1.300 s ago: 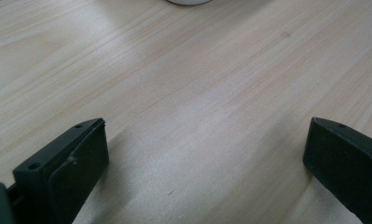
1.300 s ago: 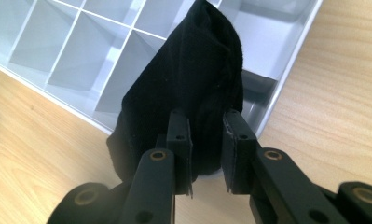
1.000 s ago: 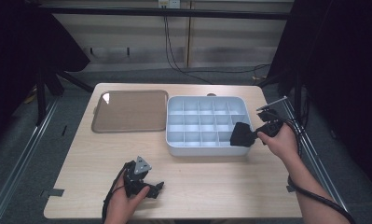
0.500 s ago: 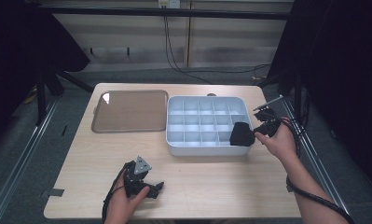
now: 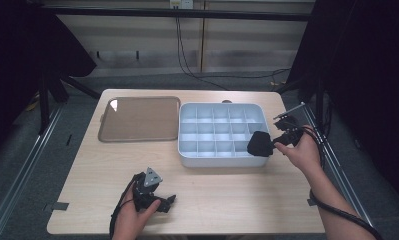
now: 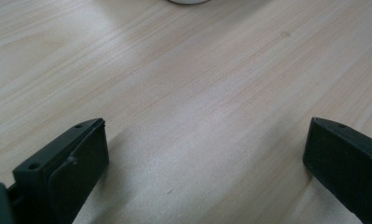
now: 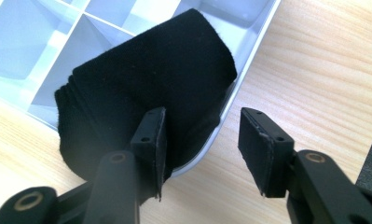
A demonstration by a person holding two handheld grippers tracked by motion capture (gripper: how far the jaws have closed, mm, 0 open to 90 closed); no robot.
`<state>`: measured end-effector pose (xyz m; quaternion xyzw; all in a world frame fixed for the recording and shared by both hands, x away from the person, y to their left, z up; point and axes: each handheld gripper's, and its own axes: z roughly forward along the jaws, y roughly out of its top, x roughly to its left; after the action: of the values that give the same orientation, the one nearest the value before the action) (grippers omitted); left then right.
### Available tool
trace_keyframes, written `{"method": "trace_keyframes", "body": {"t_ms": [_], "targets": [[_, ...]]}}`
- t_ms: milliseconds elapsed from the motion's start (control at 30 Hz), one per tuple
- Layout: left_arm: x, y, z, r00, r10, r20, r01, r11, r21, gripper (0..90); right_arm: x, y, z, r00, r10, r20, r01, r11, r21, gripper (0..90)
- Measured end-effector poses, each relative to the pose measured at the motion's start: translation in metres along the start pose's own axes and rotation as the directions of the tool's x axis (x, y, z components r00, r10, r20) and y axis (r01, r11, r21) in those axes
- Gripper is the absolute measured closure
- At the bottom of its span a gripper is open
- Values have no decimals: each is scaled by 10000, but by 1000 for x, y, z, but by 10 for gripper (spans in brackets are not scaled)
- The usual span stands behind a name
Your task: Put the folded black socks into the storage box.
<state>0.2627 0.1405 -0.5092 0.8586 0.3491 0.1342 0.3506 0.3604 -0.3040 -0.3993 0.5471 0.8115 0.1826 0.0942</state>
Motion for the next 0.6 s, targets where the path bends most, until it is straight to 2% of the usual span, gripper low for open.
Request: {"method": "trace_keyframes", "body": {"t_ms": [200,400,600], "targets": [[0,0,0,10000,-50,18,50,10000,-8,0,-2,2,-10,9999,-70,72,71,10000,-37,485],[0,0,0,10000,-13,-4,13,10000,-6,0,-2,4,-16,9999,-101,-57,101,9999,-99,474],[0,0,0,10000,-15,-3,15,10000,-7,0,0,13,-27,9996,-33,-281,26,9997,-248,508]]}}
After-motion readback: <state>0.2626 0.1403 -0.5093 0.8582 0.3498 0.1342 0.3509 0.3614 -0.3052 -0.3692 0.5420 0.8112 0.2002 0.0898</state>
